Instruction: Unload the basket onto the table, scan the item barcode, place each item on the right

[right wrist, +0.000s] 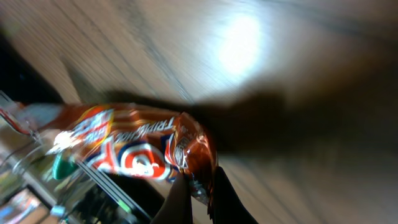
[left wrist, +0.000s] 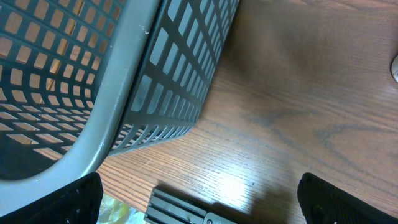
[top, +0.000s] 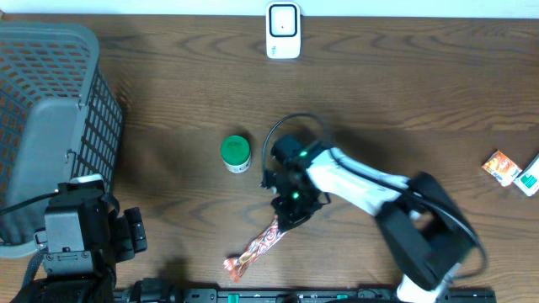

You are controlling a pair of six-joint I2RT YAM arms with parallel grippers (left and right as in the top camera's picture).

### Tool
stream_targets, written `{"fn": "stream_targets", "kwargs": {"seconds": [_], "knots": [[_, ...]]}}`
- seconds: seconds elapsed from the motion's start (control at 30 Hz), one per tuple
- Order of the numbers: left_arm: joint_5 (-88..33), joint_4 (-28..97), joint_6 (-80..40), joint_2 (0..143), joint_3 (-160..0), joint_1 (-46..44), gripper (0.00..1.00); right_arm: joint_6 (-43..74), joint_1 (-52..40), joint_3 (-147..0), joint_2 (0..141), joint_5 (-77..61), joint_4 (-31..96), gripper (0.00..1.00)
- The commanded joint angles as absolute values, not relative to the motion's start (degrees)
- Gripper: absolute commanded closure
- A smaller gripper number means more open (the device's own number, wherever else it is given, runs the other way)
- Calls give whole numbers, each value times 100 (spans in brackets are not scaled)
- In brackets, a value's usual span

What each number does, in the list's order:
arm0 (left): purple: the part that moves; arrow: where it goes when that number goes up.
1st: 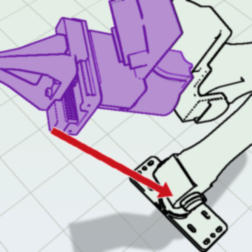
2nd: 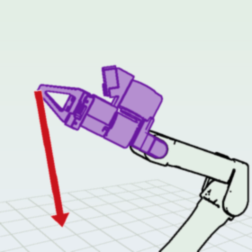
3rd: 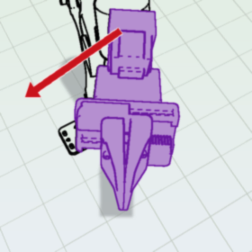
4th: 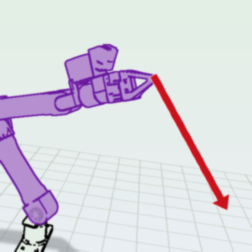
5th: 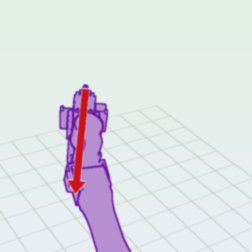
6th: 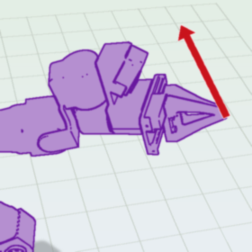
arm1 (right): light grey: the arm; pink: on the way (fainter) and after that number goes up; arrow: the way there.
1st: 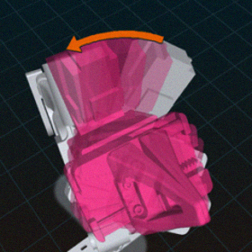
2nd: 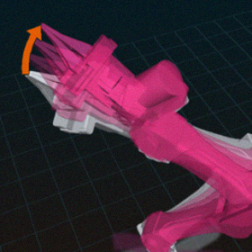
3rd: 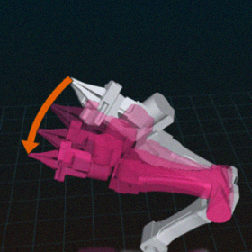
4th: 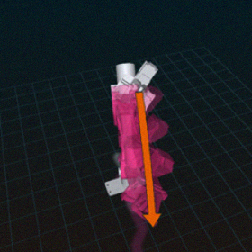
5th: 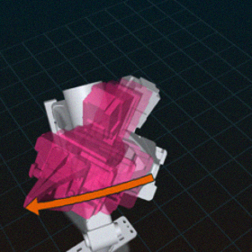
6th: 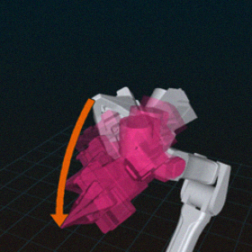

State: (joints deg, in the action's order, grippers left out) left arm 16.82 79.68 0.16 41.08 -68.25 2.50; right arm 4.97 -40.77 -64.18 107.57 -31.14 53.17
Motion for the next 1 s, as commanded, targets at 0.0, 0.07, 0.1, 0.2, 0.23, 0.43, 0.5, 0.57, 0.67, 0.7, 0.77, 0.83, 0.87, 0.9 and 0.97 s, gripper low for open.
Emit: {"fn": "stream_targets", "kwargs": {"seconds": [0.0,0.07,0.1,0.2,0.23,0.43,0.5,0.57,0.67,0.7,0.77,0.83,0.87,0.9,0.97], "knots": [[1717,7992,10,4084,-6845,228,2,762,-3872,-6792,9673,-1822,5743,99],[1717,7992,10,4084,-6845,228,2,1044,-3820,-6945,9209,-821,6104,99],[1717,7992,12,4084,-6845,228,2,1127,-3811,-7004,9032,-423,6222,99],[1717,7992,10,4084,-6845,228,2,1470,-3806,-7157,8571,687,6455,99],[1717,7992,12,4084,-6845,228,2,1564,-3806,-7181,8453,954,6477,99],[1717,7992,10,4084,-6845,228,2,2421,-3863,-7201,8034,2869,6569,99],[1717,7992,10,4084,-6845,228,2,2834,-3916,-7199,8038,3612,6637,99],[1717,7992,12,4084,-6845,228,2,3190,-3983,-7199,8042,4211,6652,99],[1717,7992,12,4084,-6845,228,2,3400,-4182,-7199,8060,4950,6595,99],[1717,7992,10,4084,-6845,228,2,3402,-4289,-7199,8075,5135,6563,99],[1717,7992,10,4084,-6845,228,2,3402,-4530,-7199,8128,5411,6541,98],[1717,7992,12,4084,-6845,228,2,3402,-4764,-7196,8200,5579,6560,99],[1717,7992,10,4084,-6845,228,2,3352,-4917,-7194,8289,5710,6578,99],[1717,7992,10,4084,-6845,228,2,3332,-5028,-7192,8368,5857,6615,99],[1717,7992,10,4084,-6845,228,2,3341,-5266,-7192,8593,6178,6670,99]]}}
